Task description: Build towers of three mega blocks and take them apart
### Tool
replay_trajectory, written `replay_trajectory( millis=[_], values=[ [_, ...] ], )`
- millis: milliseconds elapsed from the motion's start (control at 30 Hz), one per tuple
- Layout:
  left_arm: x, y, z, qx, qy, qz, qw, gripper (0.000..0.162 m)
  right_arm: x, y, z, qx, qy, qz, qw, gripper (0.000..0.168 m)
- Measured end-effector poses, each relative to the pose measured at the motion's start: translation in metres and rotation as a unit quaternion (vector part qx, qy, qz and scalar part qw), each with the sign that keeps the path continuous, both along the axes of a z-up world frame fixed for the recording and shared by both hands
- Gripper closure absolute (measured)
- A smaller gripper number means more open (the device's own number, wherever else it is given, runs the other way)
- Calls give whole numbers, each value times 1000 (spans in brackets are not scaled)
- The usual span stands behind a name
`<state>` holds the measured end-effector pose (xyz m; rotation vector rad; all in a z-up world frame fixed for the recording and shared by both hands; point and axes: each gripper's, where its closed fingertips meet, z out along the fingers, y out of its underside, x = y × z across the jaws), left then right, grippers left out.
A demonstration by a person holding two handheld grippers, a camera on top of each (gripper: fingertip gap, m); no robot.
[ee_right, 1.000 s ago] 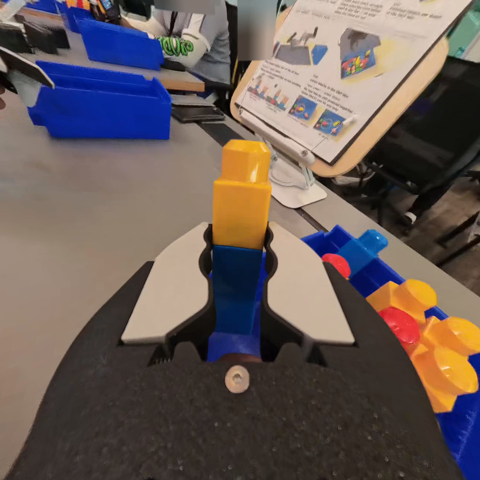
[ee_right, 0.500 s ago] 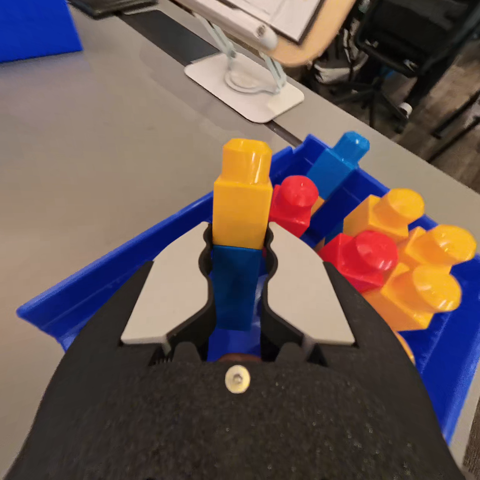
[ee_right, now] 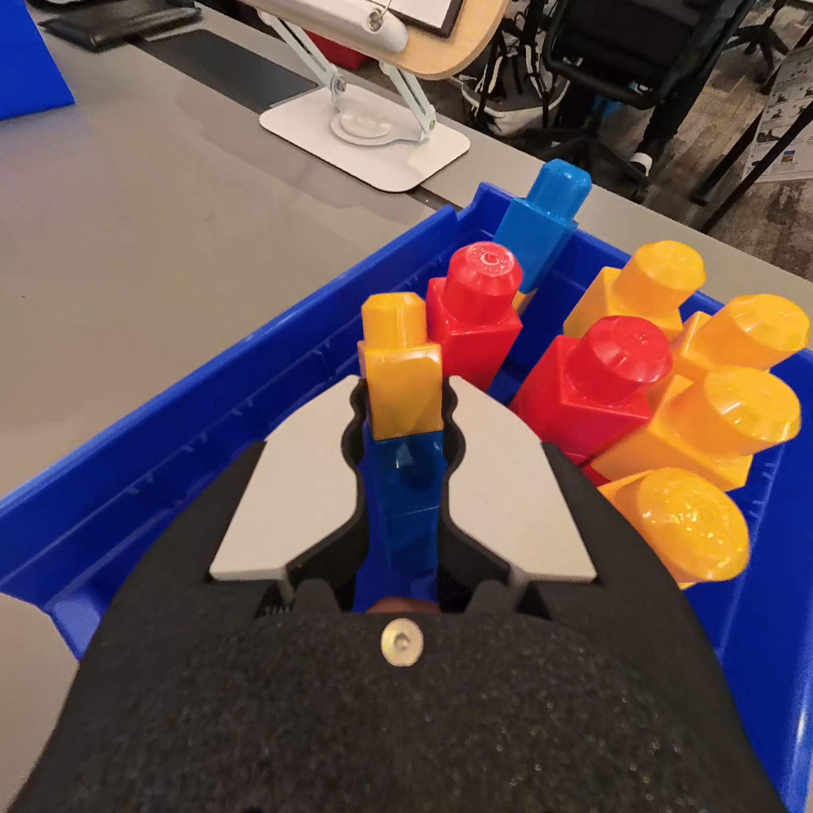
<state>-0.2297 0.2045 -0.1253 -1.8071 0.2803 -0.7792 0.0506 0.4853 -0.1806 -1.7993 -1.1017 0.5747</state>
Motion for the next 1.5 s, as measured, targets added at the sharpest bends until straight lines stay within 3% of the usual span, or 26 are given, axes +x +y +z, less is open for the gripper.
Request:
replay_trajectory(
  millis=[167,333,400,600,867,1500],
  values=[
    [2,0,-1,-3,0,-3,1000,121,2,-5,7,23,17,5,1000,136],
    [5,1,-4,-8,-1,-9,1000,121,-14,-19,39,-18,182,70,981,136],
    [6,0,-4,-7,0,-9,1000,121,-17,-17,41,-31,210,78,974,136],
    [5,-1,-4,-7,2,-9,1000,122,-15,-6,13,-37,134,51,989,136],
    [10,0,-9,-13,2,-18,1000,122,6,-9,10,13,34,27,999,136],
    [12,-2,-9,-10,20,-16,1000,122,44,-26,8,-17,-11,-53,998,128]
  ],
)
